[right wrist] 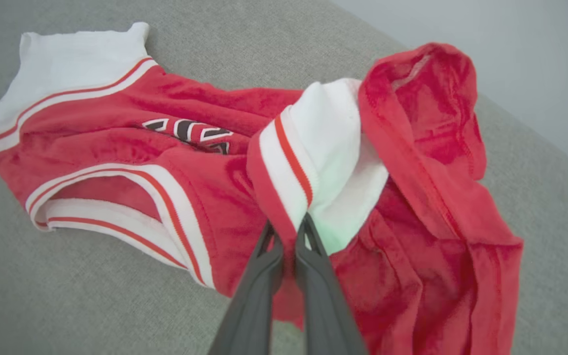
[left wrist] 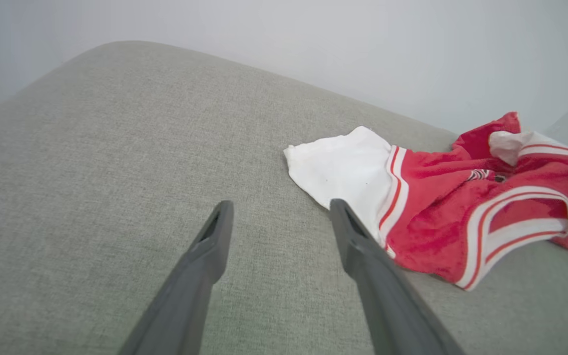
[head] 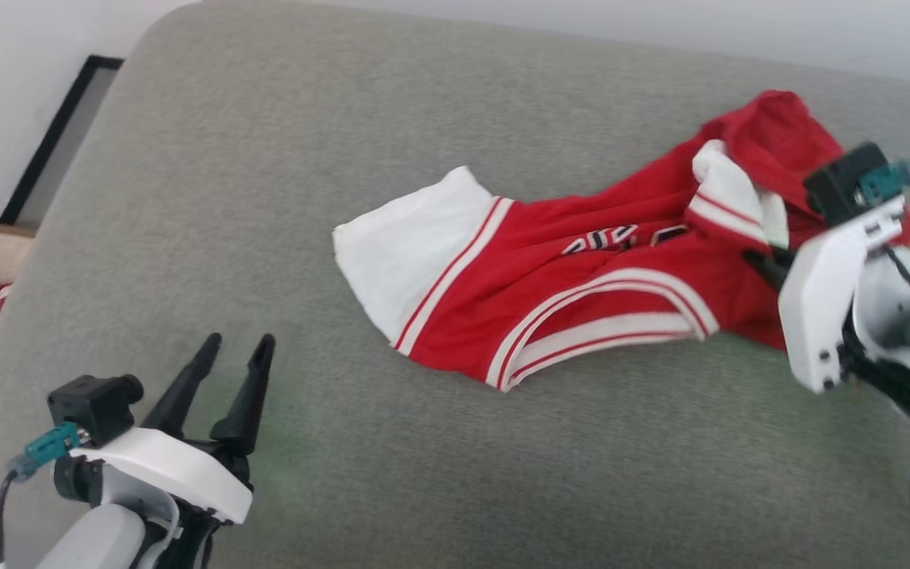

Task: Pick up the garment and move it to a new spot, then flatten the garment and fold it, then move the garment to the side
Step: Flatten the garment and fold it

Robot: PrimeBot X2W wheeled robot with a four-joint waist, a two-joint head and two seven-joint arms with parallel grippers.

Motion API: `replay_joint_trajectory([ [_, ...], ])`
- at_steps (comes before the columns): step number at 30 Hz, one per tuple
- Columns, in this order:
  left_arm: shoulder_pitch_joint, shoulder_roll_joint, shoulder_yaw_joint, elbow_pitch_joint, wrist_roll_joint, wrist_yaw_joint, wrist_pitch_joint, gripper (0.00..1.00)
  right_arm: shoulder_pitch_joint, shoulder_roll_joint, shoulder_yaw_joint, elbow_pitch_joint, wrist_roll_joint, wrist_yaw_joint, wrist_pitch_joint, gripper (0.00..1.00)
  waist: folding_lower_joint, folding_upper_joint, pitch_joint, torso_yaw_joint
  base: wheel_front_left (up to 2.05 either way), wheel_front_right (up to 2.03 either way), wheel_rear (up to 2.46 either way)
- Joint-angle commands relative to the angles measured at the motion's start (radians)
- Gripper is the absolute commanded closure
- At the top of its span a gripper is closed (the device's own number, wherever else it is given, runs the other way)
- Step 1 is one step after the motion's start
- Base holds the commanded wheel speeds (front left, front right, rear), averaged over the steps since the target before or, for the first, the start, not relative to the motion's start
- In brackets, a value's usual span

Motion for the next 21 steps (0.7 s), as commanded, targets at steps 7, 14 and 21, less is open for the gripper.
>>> replay_joint_trajectory([
  [7,0.017,0.035,0.022,-0.027,0.006,0.014,-0.001,0.00,0.246,0.064,-0.135,-0.214,-0.017,0.000,0.119,1.00,0.0000,0.0000,-0.017,-0.076,0.00,0.00,0.00],
  [14,0.012,0.069,0.026,-0.044,0.013,0.021,0.020,0.00,0.480,0.196,-0.223,-0.275,-0.056,0.000,0.151,1.00,0.0000,0.0000,-0.025,-0.128,0.00,0.00,0.00],
  [21,-0.016,0.101,0.024,-0.055,0.023,0.013,0.050,0.00,0.545,0.255,-0.216,-0.224,-0.089,0.000,0.111,0.63,0.0000,0.0000,-0.031,-0.162,0.00,0.00,0.00],
])
